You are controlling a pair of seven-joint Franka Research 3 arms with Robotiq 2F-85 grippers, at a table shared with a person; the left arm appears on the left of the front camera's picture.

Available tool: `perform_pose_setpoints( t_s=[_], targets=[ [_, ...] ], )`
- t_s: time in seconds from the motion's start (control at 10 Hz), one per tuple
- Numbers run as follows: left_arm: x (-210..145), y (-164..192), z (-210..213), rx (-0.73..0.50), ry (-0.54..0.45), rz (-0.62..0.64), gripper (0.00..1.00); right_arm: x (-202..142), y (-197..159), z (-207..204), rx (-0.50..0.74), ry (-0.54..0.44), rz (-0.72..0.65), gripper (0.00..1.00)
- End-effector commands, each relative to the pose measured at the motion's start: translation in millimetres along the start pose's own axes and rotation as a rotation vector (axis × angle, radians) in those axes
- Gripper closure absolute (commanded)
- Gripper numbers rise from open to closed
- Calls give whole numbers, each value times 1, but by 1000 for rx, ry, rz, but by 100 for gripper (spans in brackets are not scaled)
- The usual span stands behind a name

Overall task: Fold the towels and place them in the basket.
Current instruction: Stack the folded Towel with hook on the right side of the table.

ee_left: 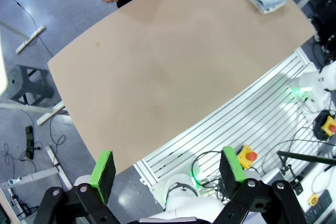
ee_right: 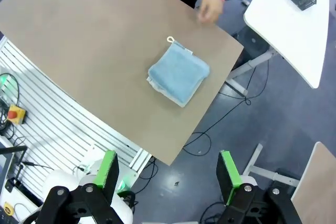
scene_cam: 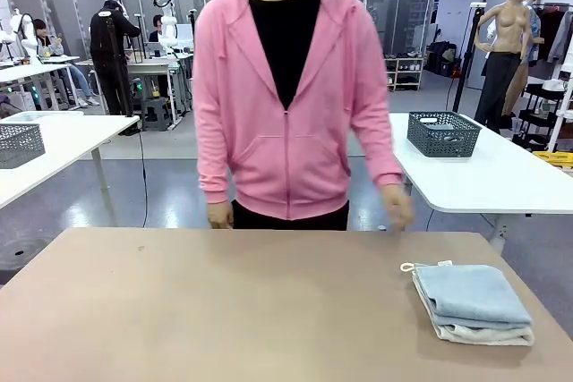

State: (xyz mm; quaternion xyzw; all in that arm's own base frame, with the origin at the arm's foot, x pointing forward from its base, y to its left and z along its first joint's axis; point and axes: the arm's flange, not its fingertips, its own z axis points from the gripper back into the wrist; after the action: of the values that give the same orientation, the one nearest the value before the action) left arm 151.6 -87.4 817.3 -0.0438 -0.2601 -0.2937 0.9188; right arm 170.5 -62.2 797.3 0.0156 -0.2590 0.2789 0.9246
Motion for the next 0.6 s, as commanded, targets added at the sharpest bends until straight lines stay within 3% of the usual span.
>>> perform_pose_setpoints(
  t_s=[0.0,0.5],
  targets=[
    [0,0,2,3,-1,-9,0,6,-2,-5,-7,-1,-1,7],
    [0,0,2,3,-1,-9,0,6,-2,-5,-7,-1,-1,7]
  ],
)
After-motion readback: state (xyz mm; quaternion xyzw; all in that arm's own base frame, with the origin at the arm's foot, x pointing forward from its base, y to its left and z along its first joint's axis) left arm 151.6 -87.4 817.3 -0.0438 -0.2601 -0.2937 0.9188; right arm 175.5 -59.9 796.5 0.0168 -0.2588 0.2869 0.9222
